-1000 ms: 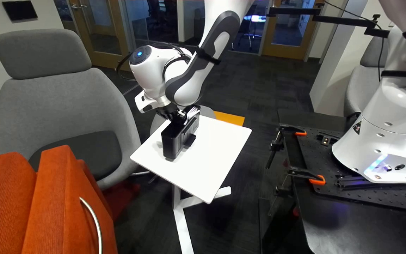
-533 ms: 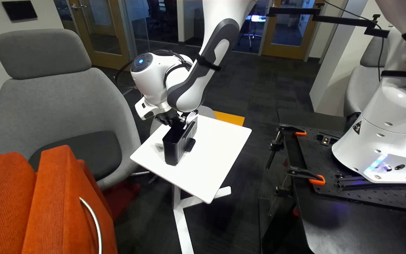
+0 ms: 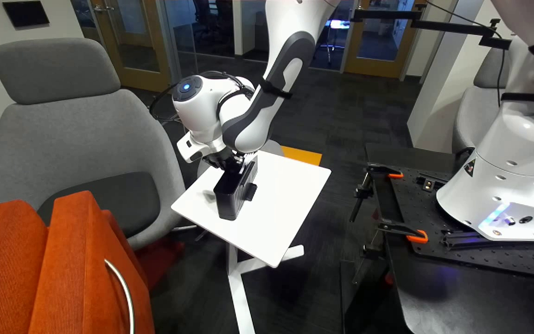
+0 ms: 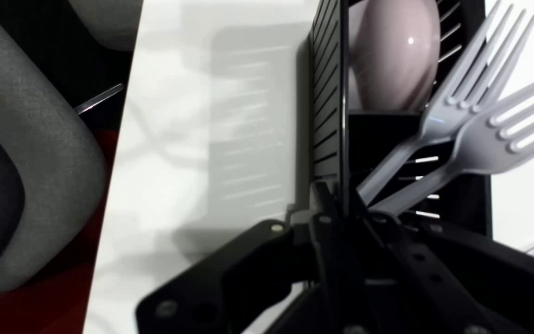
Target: Move the rack to the left
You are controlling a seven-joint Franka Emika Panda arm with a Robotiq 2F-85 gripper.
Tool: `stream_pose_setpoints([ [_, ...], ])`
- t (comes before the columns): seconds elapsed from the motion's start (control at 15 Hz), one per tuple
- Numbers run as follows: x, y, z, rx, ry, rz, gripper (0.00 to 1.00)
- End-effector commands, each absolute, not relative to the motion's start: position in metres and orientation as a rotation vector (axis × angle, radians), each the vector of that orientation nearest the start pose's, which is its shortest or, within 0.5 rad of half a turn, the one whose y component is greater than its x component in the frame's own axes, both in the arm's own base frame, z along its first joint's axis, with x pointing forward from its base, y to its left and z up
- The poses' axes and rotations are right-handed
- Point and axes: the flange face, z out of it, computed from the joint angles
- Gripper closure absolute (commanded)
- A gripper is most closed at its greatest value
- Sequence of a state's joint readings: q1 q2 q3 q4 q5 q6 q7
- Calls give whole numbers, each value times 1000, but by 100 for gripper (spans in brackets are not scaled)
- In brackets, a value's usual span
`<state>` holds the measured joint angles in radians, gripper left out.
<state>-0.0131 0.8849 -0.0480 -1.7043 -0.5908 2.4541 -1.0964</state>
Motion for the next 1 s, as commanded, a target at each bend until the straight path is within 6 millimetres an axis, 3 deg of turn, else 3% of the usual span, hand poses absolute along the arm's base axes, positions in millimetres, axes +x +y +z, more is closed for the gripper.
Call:
stream_pose_setpoints([
  [0.0,643,-37,73,-2427,-2340,541,59],
  [0.33,632,-37,95,-2451,-2310,486,20],
  [0.53,624,-36,120,-2466,-2316,426,1],
  [0.93,593,-25,192,-2538,-2268,251,0],
])
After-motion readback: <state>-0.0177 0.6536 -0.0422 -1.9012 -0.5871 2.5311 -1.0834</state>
